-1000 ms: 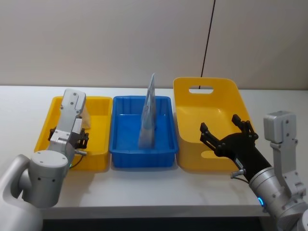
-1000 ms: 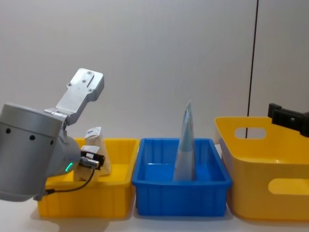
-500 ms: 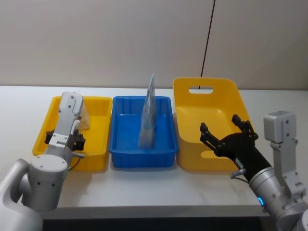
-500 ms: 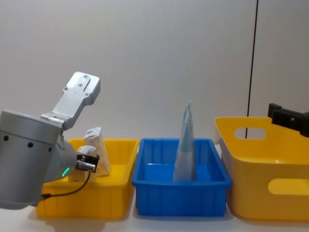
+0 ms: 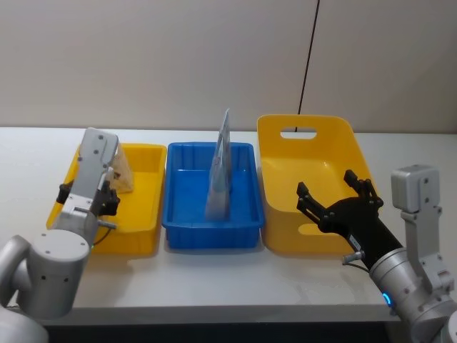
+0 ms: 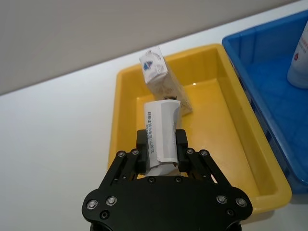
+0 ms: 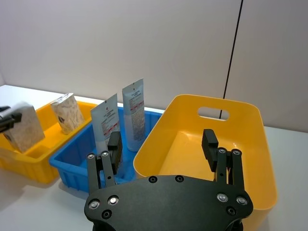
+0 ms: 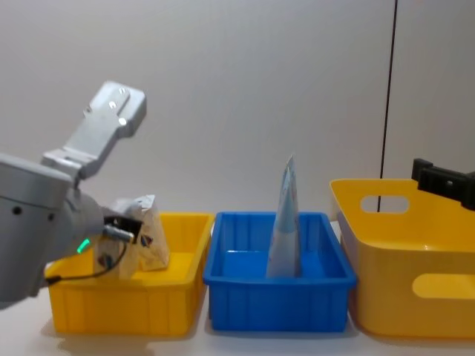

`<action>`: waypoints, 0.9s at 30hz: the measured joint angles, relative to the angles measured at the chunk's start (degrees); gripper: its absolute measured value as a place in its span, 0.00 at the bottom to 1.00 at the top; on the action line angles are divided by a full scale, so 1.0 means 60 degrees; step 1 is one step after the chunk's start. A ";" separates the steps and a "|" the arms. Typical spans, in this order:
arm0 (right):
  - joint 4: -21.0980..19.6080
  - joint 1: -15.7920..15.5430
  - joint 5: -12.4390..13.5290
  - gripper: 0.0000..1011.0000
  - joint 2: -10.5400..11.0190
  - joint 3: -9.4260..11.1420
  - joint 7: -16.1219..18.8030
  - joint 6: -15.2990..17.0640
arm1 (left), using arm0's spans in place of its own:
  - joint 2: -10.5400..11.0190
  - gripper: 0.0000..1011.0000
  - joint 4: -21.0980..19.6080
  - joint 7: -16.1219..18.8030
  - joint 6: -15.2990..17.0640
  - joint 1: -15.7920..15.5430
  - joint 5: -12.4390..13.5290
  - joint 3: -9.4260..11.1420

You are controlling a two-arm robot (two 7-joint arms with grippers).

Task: Bimanual collaborative sorting of washing and personal care products

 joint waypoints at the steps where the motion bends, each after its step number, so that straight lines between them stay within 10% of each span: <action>1: 0.0000 0.0000 0.0000 0.99 0.0000 0.0000 0.0000 0.0000 | 0.0057 0.31 -0.0113 -0.0019 -0.0021 0.0034 0.0016 0.0000; 27: 0.0000 0.0000 0.0000 0.99 -0.0001 0.0000 0.0000 0.0000 | 0.1774 0.31 -0.2814 -0.2010 -0.1331 0.0437 -0.0038 -0.0097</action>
